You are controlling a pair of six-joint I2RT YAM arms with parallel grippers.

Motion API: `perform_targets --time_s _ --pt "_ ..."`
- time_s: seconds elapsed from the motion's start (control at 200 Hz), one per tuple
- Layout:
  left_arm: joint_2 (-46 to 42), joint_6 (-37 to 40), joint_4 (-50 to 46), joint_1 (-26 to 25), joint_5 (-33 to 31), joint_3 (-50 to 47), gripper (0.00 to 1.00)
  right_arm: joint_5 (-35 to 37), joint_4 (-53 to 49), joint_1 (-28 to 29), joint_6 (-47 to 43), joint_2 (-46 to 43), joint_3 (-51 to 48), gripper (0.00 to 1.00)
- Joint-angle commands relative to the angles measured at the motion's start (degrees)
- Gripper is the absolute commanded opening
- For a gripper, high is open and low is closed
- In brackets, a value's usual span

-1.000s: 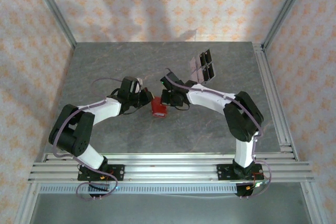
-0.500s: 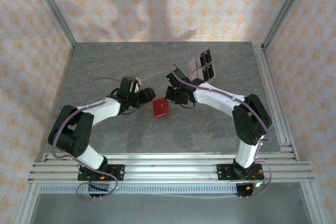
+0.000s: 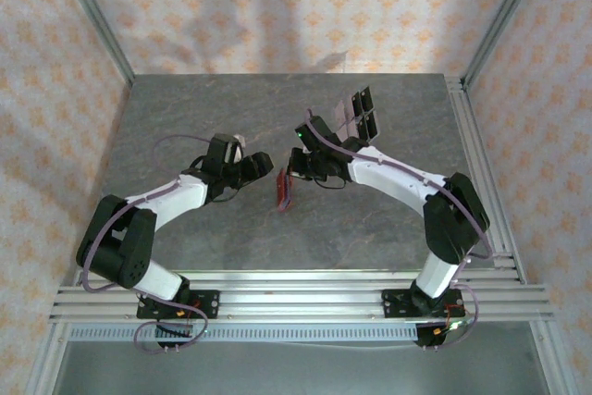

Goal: Put the credit cards into the card holder

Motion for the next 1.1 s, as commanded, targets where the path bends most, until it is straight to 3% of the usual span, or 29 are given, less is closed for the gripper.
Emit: perform_targets --time_s 0.0,0.22,0.395,0.53,0.761,0.871,0.926,1.096 --pt "-0.79 1.48 -1.66 -0.05 0.0 0.2 0.7 -0.36 1.02 0.63 0.57 -1.95 2.14 0.0" --pt "0.59 2.54 -3.96 -0.39 -1.77 0.36 0.69 1.49 0.56 0.55 0.35 -2.12 0.62 0.0" --pt "3.21 4.24 -10.2 -0.56 -5.5 0.82 0.6 4.58 0.74 -1.23 -0.18 -2.78 -5.48 0.0" --pt "4.86 4.29 -11.28 -0.61 -6.98 0.11 0.44 6.52 2.59 -2.67 -0.01 -2.89 -11.97 0.0" --pt "6.92 4.37 -11.17 -0.83 -6.75 0.73 0.42 7.26 5.97 -3.37 0.75 -1.7 -17.84 0.0" --pt "7.4 4.51 -12.23 -1.31 -7.46 0.89 0.41 7.45 6.08 -3.54 0.87 -2.06 -18.22 0.3" --pt "7.33 4.51 -12.61 -1.56 -7.7 0.62 0.41 7.55 5.9 -3.5 0.82 -3.18 -18.24 0.38" --pt "5.81 4.01 -13.52 -2.79 -8.81 -0.43 0.41 6.28 5.03 -3.5 1.67 -8.82 -17.46 0.42"
